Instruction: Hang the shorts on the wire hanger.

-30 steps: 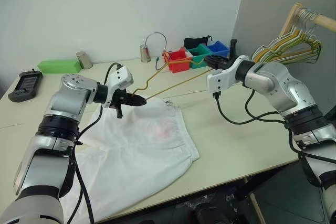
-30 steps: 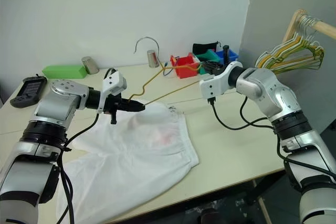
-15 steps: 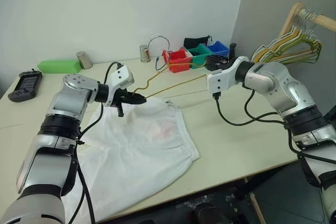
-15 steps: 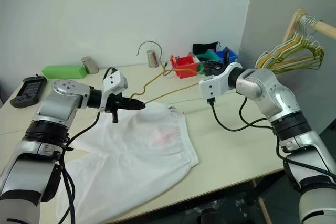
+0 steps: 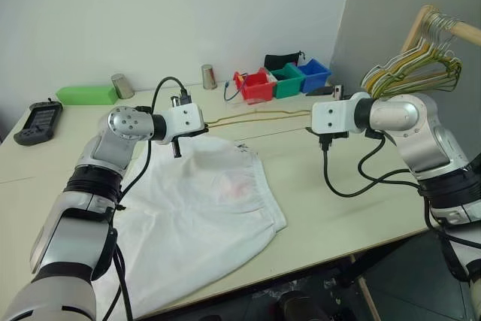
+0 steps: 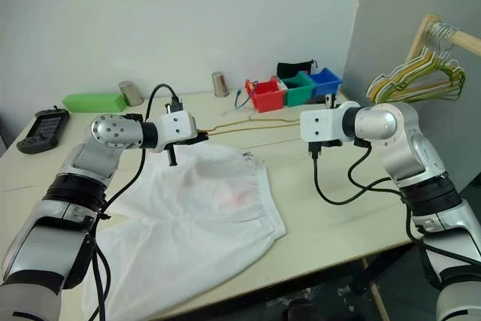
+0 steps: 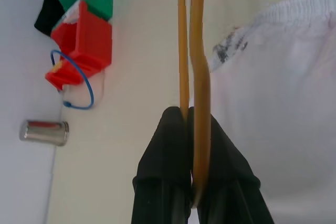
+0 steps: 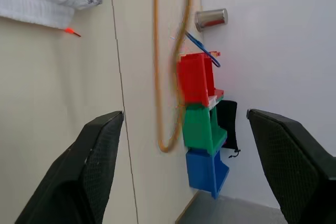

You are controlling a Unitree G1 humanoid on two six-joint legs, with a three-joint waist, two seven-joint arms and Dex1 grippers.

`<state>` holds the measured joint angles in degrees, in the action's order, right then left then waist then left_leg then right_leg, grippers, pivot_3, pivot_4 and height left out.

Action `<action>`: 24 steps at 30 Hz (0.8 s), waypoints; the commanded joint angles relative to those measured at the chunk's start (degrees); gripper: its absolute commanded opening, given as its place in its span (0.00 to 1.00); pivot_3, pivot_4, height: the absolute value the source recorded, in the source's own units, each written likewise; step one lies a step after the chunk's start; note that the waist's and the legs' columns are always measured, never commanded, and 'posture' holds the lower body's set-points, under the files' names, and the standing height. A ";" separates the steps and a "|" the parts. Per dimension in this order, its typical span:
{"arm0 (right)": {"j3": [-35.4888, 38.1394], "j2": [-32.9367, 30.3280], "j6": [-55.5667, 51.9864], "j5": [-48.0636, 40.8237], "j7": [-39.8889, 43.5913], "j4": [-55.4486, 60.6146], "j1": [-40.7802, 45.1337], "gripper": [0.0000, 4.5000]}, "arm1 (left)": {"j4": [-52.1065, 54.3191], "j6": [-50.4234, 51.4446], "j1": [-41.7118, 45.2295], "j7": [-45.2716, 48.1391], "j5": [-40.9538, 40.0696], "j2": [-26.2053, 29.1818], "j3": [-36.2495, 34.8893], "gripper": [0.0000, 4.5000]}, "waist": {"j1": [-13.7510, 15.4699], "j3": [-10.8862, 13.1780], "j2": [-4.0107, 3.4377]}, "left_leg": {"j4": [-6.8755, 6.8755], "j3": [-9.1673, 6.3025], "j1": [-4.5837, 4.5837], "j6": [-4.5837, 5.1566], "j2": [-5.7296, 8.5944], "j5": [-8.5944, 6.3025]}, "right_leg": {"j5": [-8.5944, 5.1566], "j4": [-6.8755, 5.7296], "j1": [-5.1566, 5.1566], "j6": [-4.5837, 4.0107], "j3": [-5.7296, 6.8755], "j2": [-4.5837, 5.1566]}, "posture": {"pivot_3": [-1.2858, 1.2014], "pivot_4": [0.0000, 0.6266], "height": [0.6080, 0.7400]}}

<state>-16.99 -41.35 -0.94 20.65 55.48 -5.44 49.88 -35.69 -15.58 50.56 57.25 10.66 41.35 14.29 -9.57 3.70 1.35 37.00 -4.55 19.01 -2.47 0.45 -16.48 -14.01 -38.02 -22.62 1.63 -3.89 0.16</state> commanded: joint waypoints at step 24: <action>-1.42 1.35 -1.01 2.05 -0.99 -8.89 2.84 0.43 | 9.03 -1.97 -1.82 -3.52 1.72 -0.17 -1.09 0.00 | 0.16 0.00 0.00 | 0.01 0.04 0.02 0.00 0.01 0.00 | 0.02 -0.01 0.00 -0.03 0.04 0.00 | 0.47 0.00 1.00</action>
<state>-19.31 -39.53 -2.61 22.45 54.94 -15.18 50.71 -27.50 -16.97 47.57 54.49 12.53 40.79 14.35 -9.42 3.70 1.35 37.01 -4.52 19.03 -2.47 0.46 -16.48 -13.99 -38.04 -22.62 1.61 -3.85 0.16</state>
